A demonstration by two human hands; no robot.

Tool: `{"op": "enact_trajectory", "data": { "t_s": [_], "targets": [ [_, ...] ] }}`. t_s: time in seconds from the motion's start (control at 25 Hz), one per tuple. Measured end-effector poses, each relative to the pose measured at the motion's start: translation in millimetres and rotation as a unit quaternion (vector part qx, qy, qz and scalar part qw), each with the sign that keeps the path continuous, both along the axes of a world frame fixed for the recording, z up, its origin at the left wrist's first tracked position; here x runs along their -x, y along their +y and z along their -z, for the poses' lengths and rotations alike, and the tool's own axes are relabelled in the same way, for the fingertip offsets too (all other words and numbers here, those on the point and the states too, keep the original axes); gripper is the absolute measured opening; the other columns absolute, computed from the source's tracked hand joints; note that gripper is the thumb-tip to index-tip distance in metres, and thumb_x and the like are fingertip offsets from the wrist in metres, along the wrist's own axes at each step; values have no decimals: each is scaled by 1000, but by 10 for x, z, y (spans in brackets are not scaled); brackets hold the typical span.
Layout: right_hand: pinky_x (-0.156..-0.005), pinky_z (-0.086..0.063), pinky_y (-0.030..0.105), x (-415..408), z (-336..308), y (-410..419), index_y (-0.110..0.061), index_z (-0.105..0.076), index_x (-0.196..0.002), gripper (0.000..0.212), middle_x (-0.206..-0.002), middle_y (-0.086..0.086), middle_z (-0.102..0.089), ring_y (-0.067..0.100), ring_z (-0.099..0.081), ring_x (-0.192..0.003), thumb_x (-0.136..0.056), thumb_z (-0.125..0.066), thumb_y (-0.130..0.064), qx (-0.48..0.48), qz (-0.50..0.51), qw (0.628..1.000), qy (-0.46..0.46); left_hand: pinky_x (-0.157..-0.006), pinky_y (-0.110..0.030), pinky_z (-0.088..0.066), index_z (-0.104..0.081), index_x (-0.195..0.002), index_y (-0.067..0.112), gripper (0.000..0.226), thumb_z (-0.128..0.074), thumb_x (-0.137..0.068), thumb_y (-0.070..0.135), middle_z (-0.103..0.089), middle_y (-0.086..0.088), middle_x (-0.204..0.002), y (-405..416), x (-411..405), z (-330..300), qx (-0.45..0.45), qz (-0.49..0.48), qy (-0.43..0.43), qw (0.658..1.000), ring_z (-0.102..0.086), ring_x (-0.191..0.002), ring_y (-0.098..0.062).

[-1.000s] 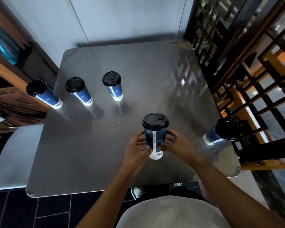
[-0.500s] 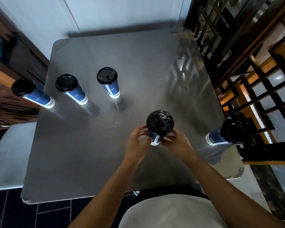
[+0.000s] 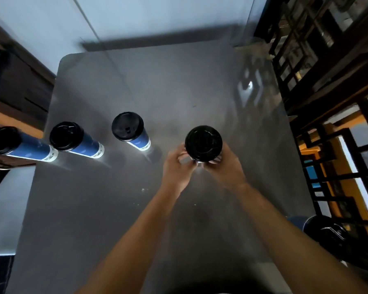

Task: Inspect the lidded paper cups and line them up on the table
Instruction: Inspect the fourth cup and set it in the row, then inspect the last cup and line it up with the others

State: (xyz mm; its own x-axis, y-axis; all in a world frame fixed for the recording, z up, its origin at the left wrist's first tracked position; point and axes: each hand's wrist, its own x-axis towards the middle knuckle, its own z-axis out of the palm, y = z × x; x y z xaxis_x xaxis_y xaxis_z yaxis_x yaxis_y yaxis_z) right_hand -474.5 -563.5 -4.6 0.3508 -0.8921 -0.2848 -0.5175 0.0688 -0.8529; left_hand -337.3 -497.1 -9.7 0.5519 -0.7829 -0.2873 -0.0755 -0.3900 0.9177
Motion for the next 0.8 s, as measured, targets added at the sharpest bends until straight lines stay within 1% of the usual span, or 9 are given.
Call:
{"op": "enact_trajectory", "data": {
  "t_s": [0.12,0.32,0.4,0.48,0.56,0.6,0.68,0.76,0.8],
  "targets": [
    [-70,-43,0,-152,57,-342,-28,-56,-123,51,-87,-25,-64,-25,-58,-82,-80,-79,-12,11,-25,1000,16,-99,-31,-53,-68,-101,41,58,-73,-75,-10,-76,4,-105,-347,-163,90,-7,1,4,1000,-70,-107,-13],
    [-70,-40,-2,-406,221,-718,-18,-58,-122,49,-103,-10,-62,5,-59,-90,-78,-76,-5,46,-41,998,26,-105,-38,-53,-68,-103,42,56,-71,-77,-8,-77,0,-110,-656,-395,284,-22,-8,24,999,-70,-112,-13],
    [-71,-39,-2,-439,291,-794,-19,-57,-119,45,-104,-9,-61,8,-61,-93,-79,-75,-7,50,-46,997,35,-104,-36,-53,-67,-103,42,56,-70,-80,-8,-77,2,-112,-724,-423,328,-35,-9,30,999,-69,-113,-9],
    [-70,-39,-2,-441,320,-833,-18,-57,-120,43,-101,-10,-62,-7,-62,-88,-82,-75,-10,30,-44,998,40,-102,-34,-54,-67,-103,45,57,-71,-80,-7,-77,6,-111,-756,-413,339,-34,-11,40,999,-69,-112,-6],
    [-67,-38,-4,-446,365,-854,-17,-58,-122,44,-98,-9,-64,-22,-58,-82,-82,-73,-6,11,-36,999,34,-99,-31,-53,-67,-97,53,60,-71,-77,-4,-76,8,-111,-784,-392,353,-31,-5,40,999,-68,-111,-4],
    [-68,-39,-3,-449,387,-857,-18,-59,-123,46,-101,-6,-67,-20,-59,-84,-81,-70,-2,1,-34,999,32,-97,-28,-52,-67,-95,56,62,-71,-77,-3,-76,8,-111,-794,-380,357,-33,-3,36,999,-68,-110,-2],
    [-71,-44,1,-455,444,-850,-23,-57,-128,58,-114,1,-70,-6,-64,-94,-77,-63,6,-25,-33,999,16,-94,-25,-51,-65,-98,52,60,-70,-77,-4,-74,8,-112,-803,-354,364,-40,-2,22,999,-67,-108,2],
    [-80,-51,10,-438,501,-813,-29,-44,-144,78,-136,-1,-62,7,-64,-110,-76,-63,3,-56,-36,998,3,-96,-29,-53,-63,-115,40,58,-70,-76,-1,-71,6,-119,-789,-334,376,-61,-9,15,998,-64,-112,0],
    [-87,-53,16,-420,519,-786,-32,-31,-154,90,-149,-4,-53,11,-62,-118,-76,-65,-2,-66,-33,997,15,-97,-31,-54,-59,-128,35,62,-71,-77,2,-67,4,-123,-766,-333,389,-83,-19,19,996,-63,-115,-2]
  ]
}}
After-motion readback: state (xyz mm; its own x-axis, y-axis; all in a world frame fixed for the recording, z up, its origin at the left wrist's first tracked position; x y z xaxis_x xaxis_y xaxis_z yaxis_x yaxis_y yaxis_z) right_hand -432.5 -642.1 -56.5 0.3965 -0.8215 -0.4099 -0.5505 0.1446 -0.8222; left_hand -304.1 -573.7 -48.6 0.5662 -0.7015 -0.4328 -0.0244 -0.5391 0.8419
